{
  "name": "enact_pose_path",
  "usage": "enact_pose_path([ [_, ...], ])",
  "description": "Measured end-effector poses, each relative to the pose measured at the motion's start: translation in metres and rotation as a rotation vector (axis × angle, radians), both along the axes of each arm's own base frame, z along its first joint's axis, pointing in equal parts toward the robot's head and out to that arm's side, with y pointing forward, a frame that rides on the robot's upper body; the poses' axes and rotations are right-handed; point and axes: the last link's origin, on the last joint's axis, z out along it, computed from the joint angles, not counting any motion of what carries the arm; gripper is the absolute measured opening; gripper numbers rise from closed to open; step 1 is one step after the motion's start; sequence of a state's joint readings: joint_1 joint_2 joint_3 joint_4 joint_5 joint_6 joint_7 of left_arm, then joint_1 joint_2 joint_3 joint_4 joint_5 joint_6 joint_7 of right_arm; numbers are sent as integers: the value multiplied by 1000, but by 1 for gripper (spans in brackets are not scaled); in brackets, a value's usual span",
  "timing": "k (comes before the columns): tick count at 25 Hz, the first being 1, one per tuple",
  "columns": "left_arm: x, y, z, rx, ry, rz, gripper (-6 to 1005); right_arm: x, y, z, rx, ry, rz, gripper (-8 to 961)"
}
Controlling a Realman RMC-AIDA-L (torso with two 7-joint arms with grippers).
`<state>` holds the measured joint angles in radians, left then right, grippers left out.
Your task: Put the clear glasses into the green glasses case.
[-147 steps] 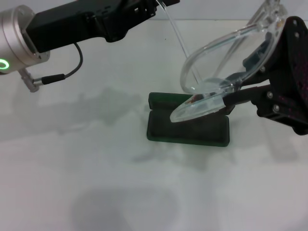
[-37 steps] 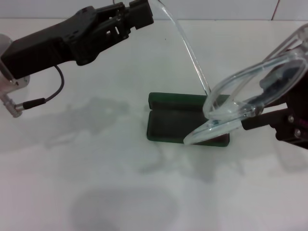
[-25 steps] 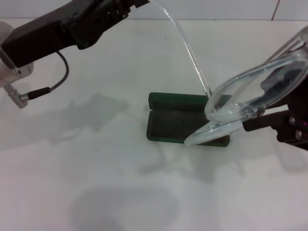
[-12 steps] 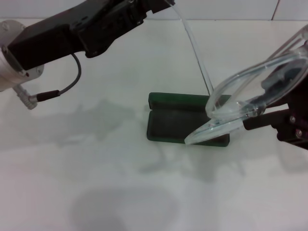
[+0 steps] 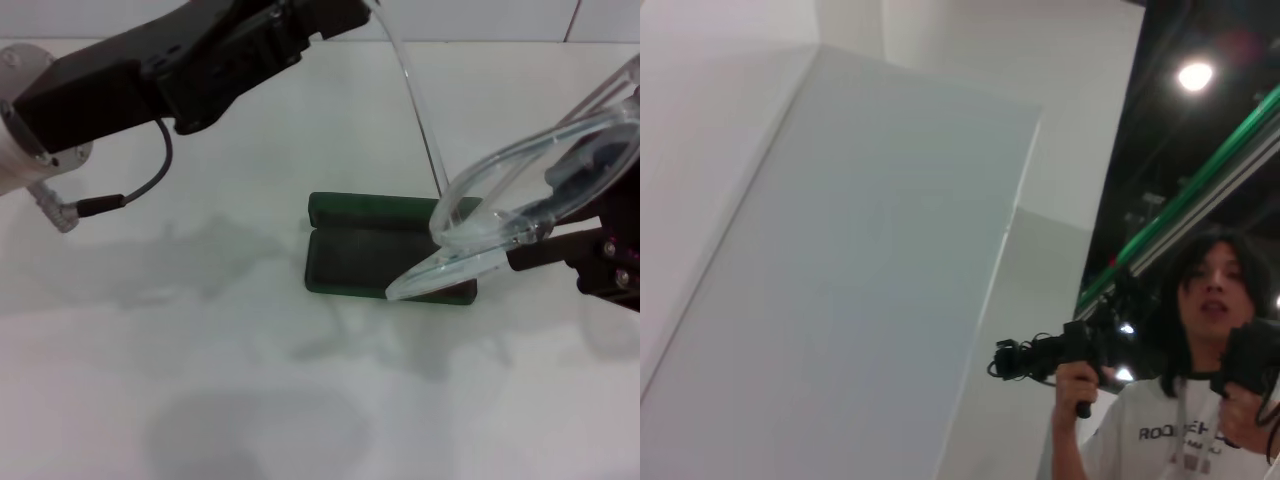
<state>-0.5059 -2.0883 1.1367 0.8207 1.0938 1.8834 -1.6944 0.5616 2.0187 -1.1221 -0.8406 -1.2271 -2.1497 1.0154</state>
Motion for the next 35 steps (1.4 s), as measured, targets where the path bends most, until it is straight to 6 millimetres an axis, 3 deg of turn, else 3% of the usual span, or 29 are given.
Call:
enact_pose_path([
  [16,-5,5,-5,37,25,45,32,0,-1,-2,-8,-1,2,50],
  [28,19,4,-11,12,-18,-42,33,3,-4,-2,-12,7,-11,50],
  [35,22,3,-11,7,-27,-58,33,6,-5,-2,-10,9,-22,50],
])
